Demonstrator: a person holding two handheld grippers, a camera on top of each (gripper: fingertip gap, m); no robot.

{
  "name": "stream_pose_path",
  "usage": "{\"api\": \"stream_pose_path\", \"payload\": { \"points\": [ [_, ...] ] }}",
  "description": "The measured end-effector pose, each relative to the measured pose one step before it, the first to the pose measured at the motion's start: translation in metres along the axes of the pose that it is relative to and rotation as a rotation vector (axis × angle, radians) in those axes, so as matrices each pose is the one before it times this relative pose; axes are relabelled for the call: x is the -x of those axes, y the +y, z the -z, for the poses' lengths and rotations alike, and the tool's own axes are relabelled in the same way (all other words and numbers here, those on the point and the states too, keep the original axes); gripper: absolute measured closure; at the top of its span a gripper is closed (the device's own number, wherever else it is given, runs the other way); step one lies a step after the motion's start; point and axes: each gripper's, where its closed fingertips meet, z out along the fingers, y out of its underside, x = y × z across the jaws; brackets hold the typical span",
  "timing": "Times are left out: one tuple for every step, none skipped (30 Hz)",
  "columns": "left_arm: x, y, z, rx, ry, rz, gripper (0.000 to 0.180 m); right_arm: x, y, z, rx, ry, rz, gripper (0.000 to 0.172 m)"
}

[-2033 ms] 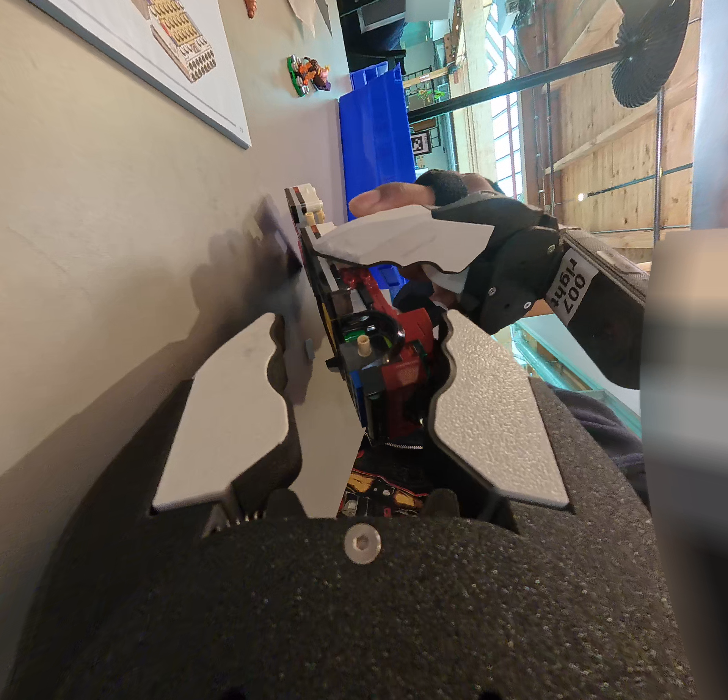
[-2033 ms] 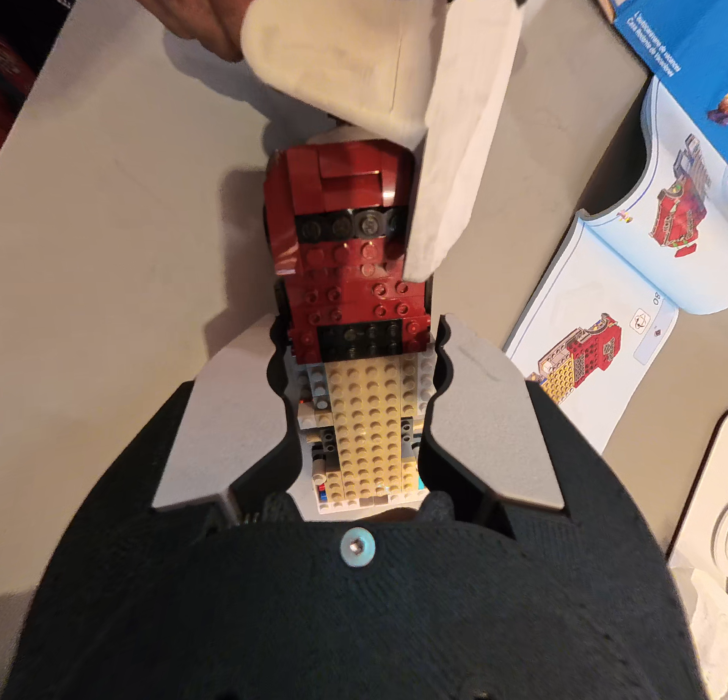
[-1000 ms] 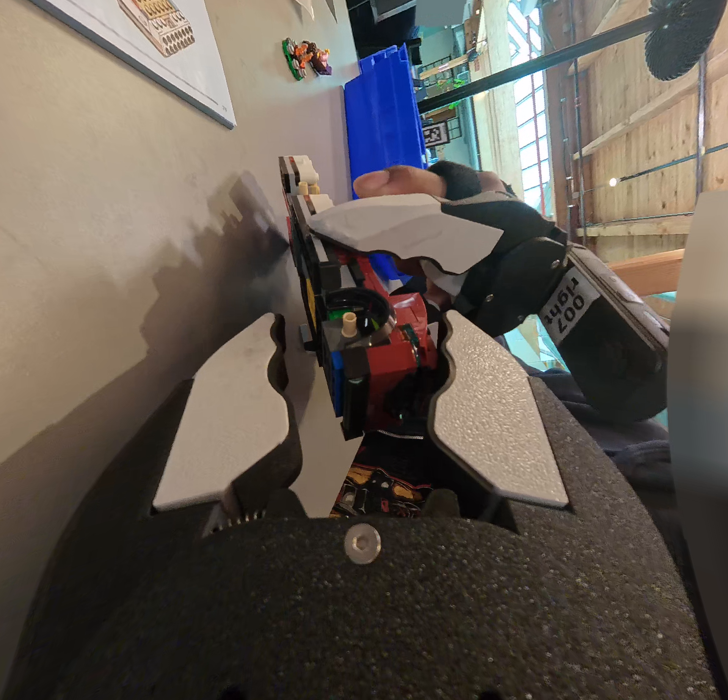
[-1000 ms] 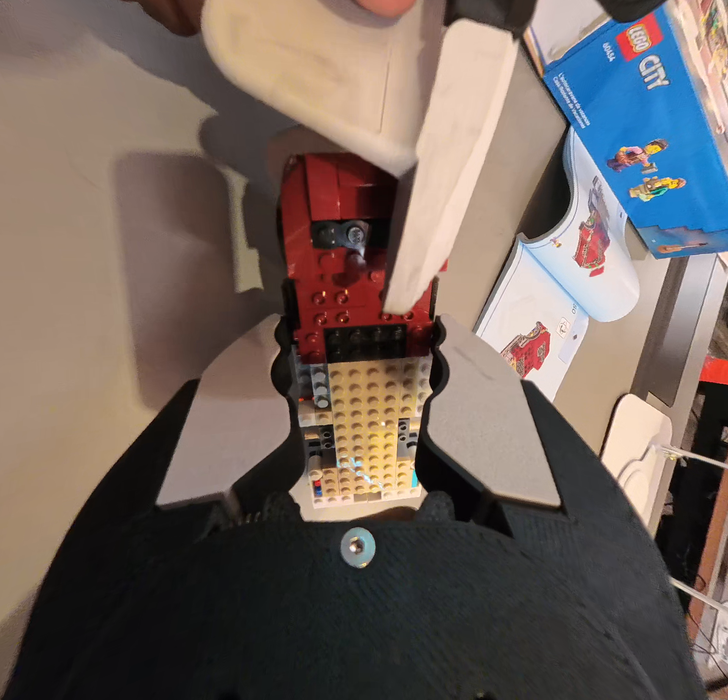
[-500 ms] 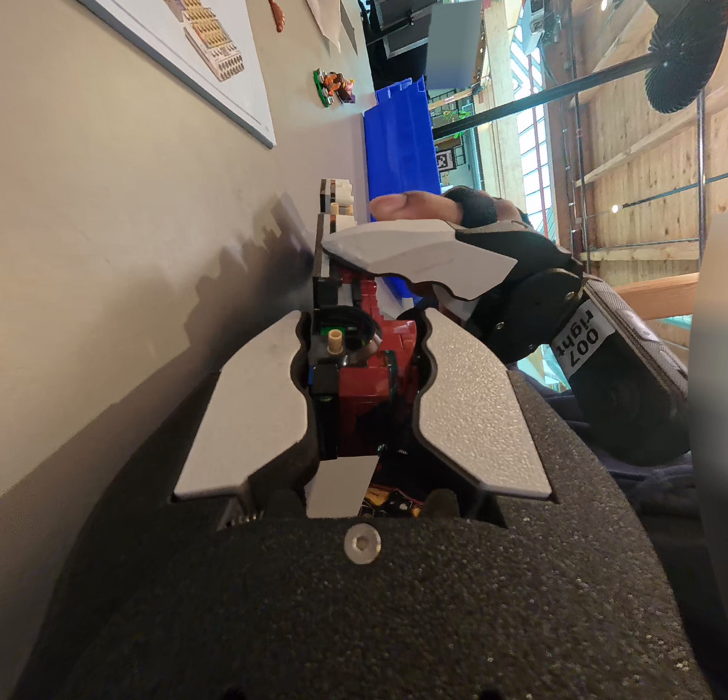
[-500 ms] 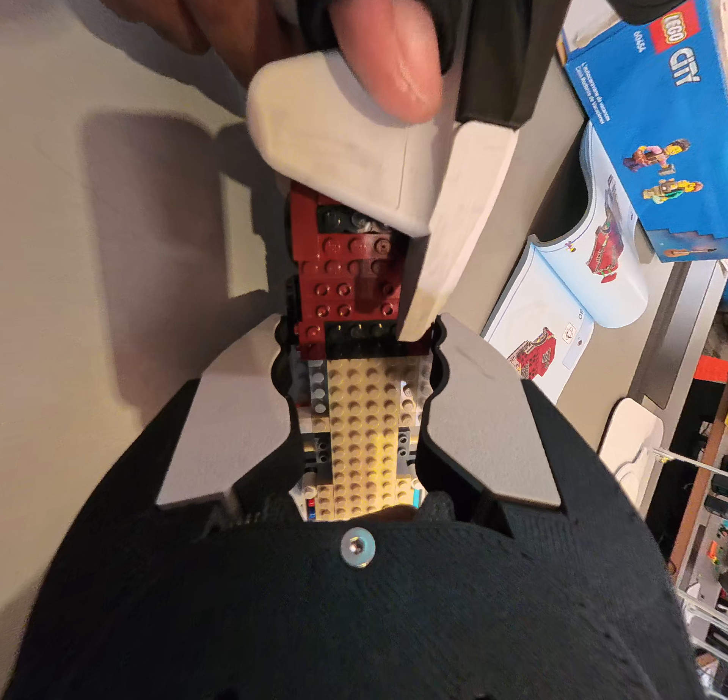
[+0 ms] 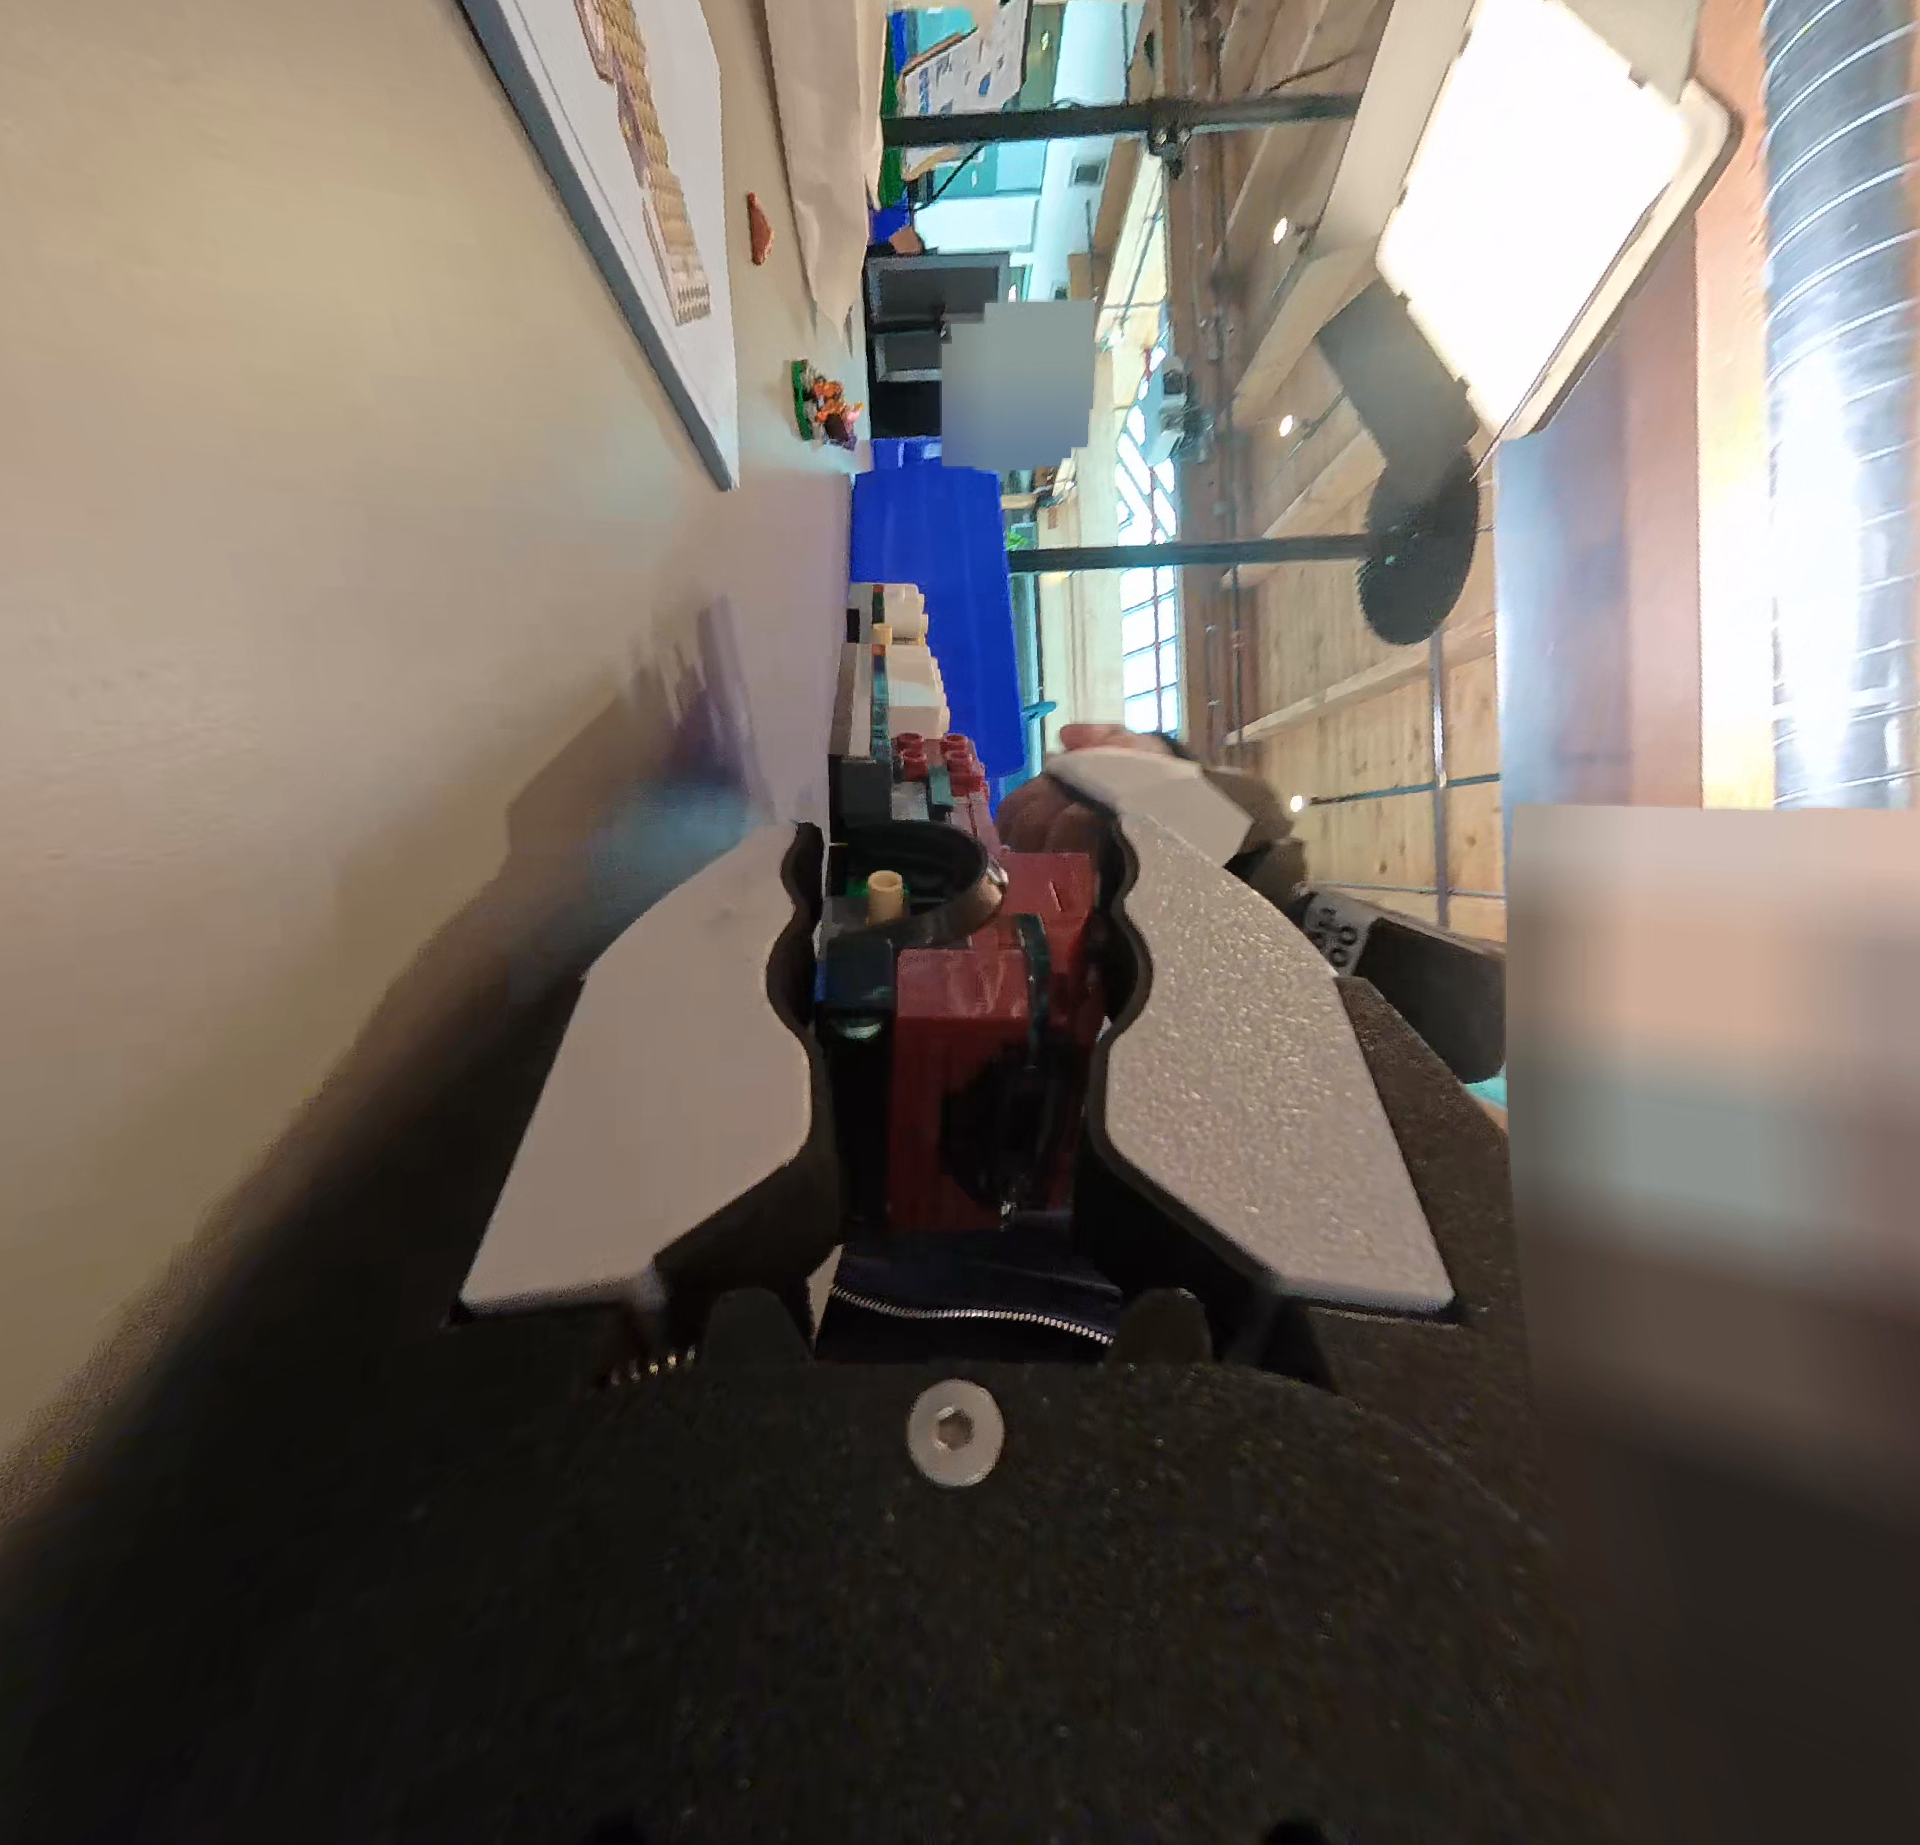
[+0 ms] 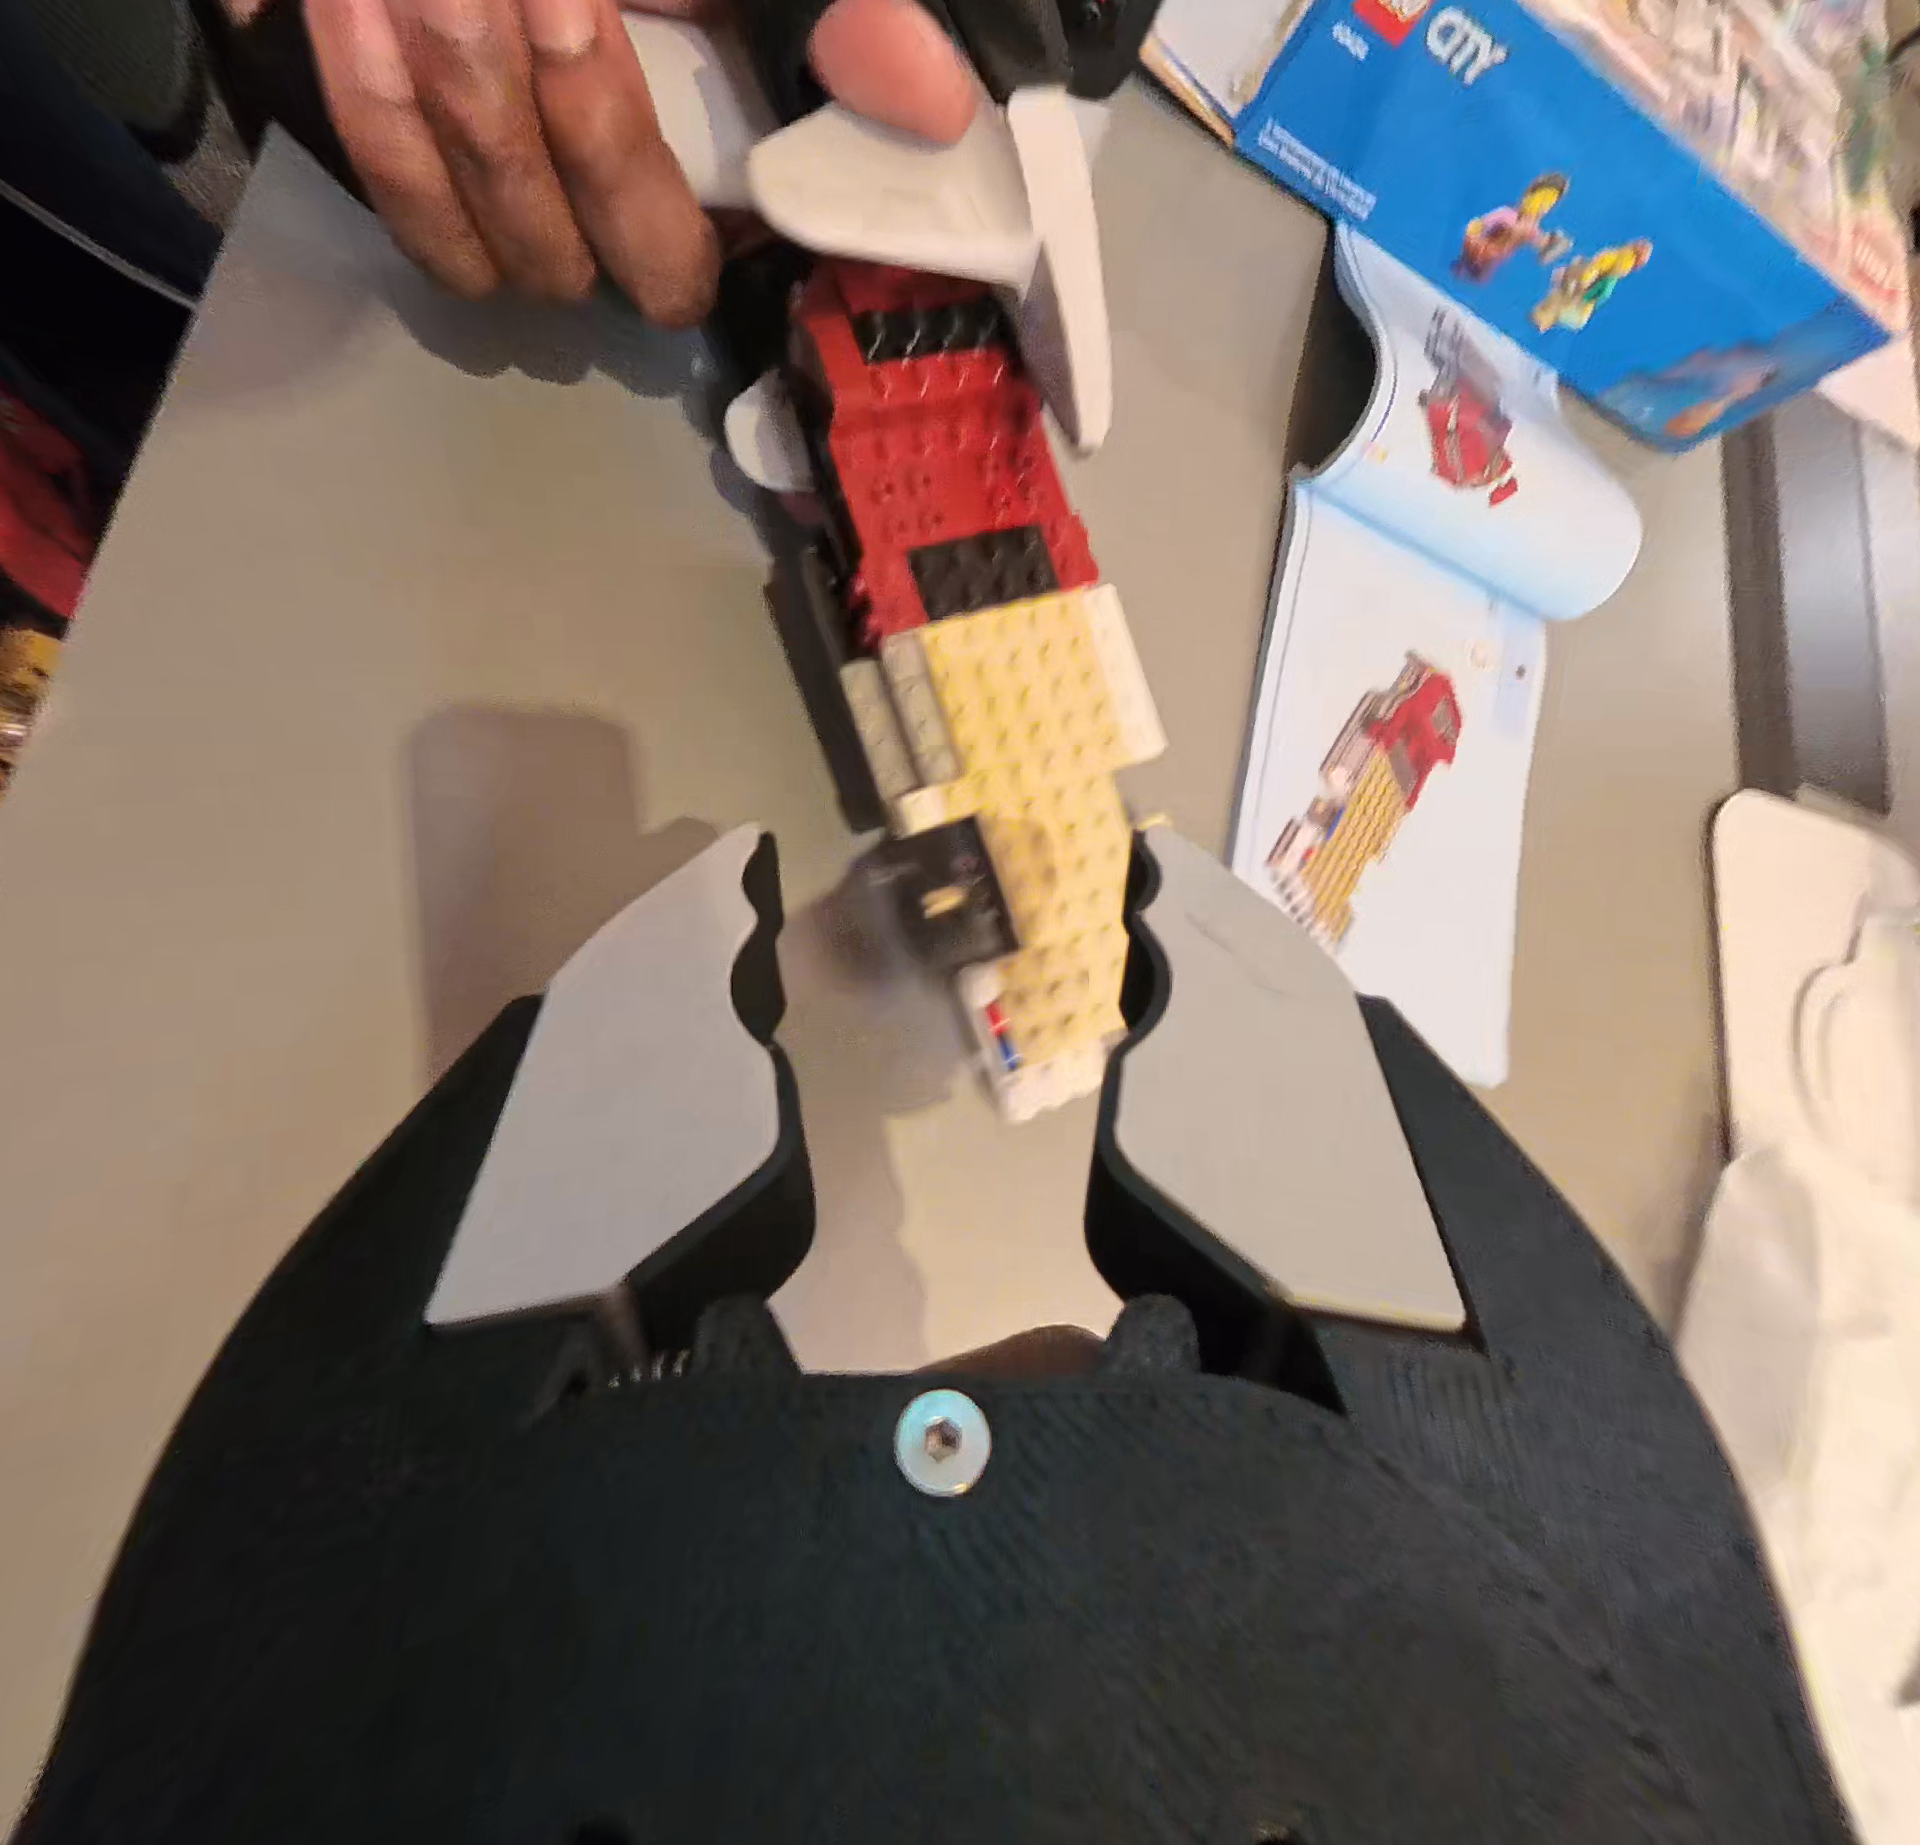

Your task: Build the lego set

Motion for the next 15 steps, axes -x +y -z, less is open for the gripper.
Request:
{"api": "stream_pose_path", "payload": {
  "points": [
    [-0.00080, -0.00069, 0.00061, -0.0072, 0.0138, 0.0177, 0.128, 0.00446, 0.00637, 0.00231, 0.0104, 0.0006, -0.0427, 0.110],
    [-0.00040, -0.00053, 0.00045, -0.0063, 0.0086, 0.0103, 0.128, 0.00435, 0.00711, 0.00140, 0.0125, 0.0017, -0.0395, 0.113],
    [-0.00065, -0.00108, 0.00072, -0.0115, 0.0092, 0.0052, 0.128, 0.00511, 0.00767, 0.00027, 0.0118, -0.0046, -0.0321, 0.114],
    [-0.00062, -0.00047, 0.00077, -0.0069, 0.0070, 0.0074, 0.128, 0.00488, 0.00810, -0.00092, 0.0120, -0.0077, -0.0279, 0.116],
    [-0.00037, -0.00060, 0.00076, -0.0067, 0.0051, 0.0059, 0.128, 0.00364, 0.00850, -0.00228, 0.0166, -0.0076, -0.0331, 0.120],
    [-0.00062, -0.00116, 0.00069, -0.0117, 0.0062, 0.0027, 0.128, 0.00387, 0.00812, -0.00335, 0.0240, -0.0138, -0.0384, 0.123],
    [-0.00077, -0.00104, 0.00066, -0.0098, 0.0069, 0.0023, 0.128, 0.00374, 0.00714, -0.00368, 0.0257, -0.0136, -0.0331, 0.124],
    [-0.00037, -0.00028, 0.00033, -0.0031, 0.0038, 0.0031, 0.128, 0.00288, 0.00533, -0.00325, 0.0218, -0.0048, -0.0239, 0.125],
    [-0.00009, -0.00001, 0.00026, -0.0013, -0.0005, -0.0026, 0.128, 0.00253, 0.00378, -0.00288, 0.0167, -0.0038, -0.0206, 0.126],
    [0.00014, 0.00016, 0.00022, -0.0012, -0.0043, -0.0087, 0.128, 0.00222, 0.00192, -0.00253, 0.0077, -0.0067, -0.0236, 0.127],
    [0.00030, 0.00033, 0.00017, 0.0001, -0.0059, -0.0091, 0.128, 0.00158, -0.00019, -0.00205, -0.0034, -0.0074, -0.0298, 0.128],
    [0.00042, 0.00021, 0.00009, -0.0003, -0.0055, -0.0087, 0.128, 0.00153, -0.00139, -0.00201, -0.0099, -0.0106, -0.0329, 0.131],
    [0.00044, 0.00033, 0.00001, 0.0005, -0.0055, -0.0088, 0.128, 0.00240, -0.00170, -0.00186, -0.0110, -0.0153, -0.0238, 0.134],
    [0.00078, 0.00079, -0.00009, 0.0042, -0.0085, -0.0118, 0.128, 0.00215, -0.00104, -0.00193, -0.0080, -0.0117, -0.0081, 0.138],
    [0.00155, 0.00111, -0.00014, 0.0077, -0.0148, -0.0152, 0.128, 0.00134, -0.00097, -0.00183, -0.0059, -0.0044, 0.0036, 0.140]
  ]
}}
